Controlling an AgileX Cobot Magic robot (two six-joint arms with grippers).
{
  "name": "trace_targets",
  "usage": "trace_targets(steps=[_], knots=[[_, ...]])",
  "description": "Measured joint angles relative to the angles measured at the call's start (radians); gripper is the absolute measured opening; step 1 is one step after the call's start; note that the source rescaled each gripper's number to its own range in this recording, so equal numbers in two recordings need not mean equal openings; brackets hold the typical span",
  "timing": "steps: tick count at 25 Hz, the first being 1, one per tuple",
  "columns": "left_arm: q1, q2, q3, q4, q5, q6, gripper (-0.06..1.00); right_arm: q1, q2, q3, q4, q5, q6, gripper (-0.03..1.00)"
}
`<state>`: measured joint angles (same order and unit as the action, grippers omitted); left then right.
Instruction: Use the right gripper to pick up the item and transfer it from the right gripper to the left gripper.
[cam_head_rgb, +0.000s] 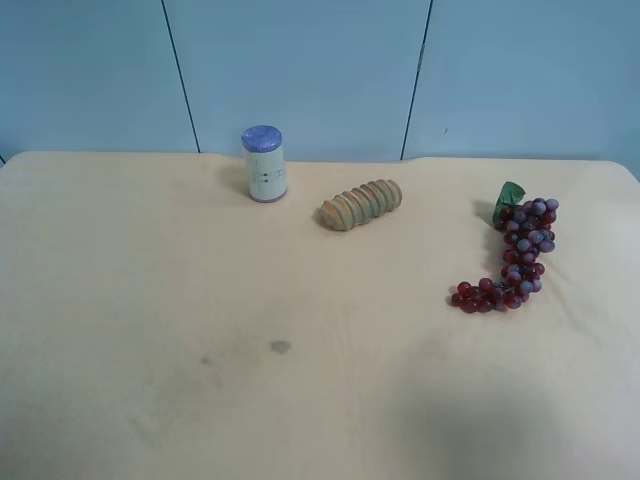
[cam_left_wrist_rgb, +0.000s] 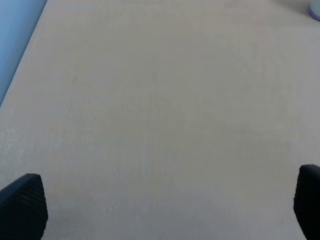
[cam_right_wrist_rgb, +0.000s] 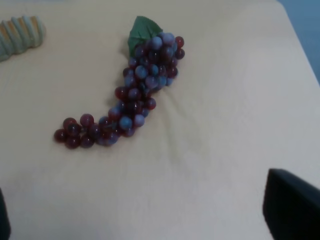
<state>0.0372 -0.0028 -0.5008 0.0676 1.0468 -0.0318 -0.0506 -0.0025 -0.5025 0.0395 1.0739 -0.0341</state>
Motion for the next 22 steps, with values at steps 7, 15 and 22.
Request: trace_targets(steps=[7, 15, 22], knots=[[0.0, 0.0, 0.0, 0.0, 0.0, 0.0, 1.0, 0.0, 0.0, 0.0, 0.0, 0.0, 0.0, 1.0], [0.0, 0.0, 0.0, 0.0, 0.0, 0.0, 1.0, 0.0, 0.0, 0.0, 0.0, 0.0, 0.0, 1.0], [0.0, 0.0, 0.0, 0.0, 0.0, 0.0, 1.0, 0.0, 0.0, 0.0, 0.0, 0.0, 0.0, 1.0]])
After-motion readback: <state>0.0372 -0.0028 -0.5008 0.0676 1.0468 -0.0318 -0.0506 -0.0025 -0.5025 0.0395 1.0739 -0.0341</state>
